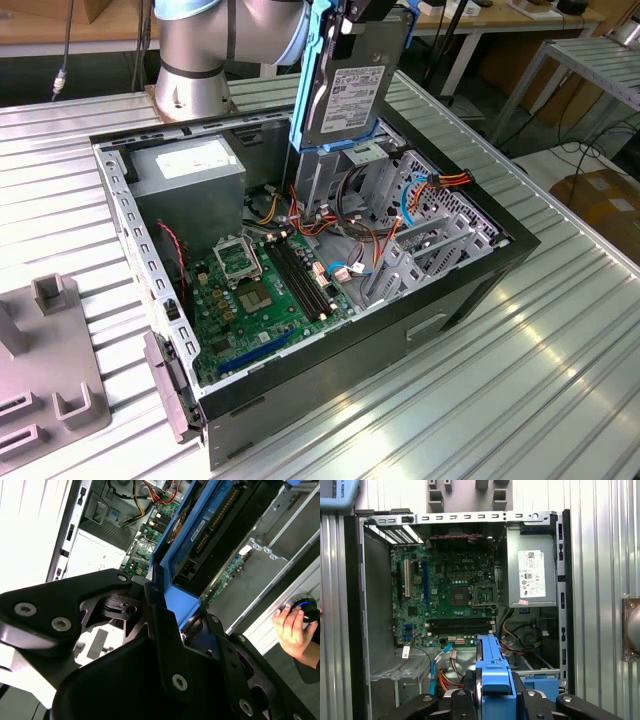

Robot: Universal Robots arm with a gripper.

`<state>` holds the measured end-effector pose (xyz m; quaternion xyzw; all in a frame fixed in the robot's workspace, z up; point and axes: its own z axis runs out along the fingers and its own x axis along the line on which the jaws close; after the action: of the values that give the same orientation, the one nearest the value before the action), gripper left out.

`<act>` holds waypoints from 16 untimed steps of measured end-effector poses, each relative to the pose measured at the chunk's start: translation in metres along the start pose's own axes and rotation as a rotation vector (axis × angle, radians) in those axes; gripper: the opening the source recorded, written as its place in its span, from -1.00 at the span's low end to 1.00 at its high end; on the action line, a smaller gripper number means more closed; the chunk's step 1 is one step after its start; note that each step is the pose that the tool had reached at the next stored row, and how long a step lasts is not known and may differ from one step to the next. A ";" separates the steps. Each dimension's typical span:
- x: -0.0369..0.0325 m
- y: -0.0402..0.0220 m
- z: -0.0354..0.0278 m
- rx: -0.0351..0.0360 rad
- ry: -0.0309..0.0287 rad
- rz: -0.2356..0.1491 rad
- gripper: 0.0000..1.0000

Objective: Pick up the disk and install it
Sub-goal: 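Insert the disk into the insertion slot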

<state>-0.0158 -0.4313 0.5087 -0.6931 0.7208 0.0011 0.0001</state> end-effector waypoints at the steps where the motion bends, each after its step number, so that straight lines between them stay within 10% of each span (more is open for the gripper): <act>1: 0.0000 0.0000 0.0000 0.0000 0.0000 0.000 -0.26; 16: 0.0061 -0.0007 0.0004 0.0009 0.0005 0.000 -0.26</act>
<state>-0.0153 -0.4374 0.5083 -0.6932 0.7208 0.0006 0.0002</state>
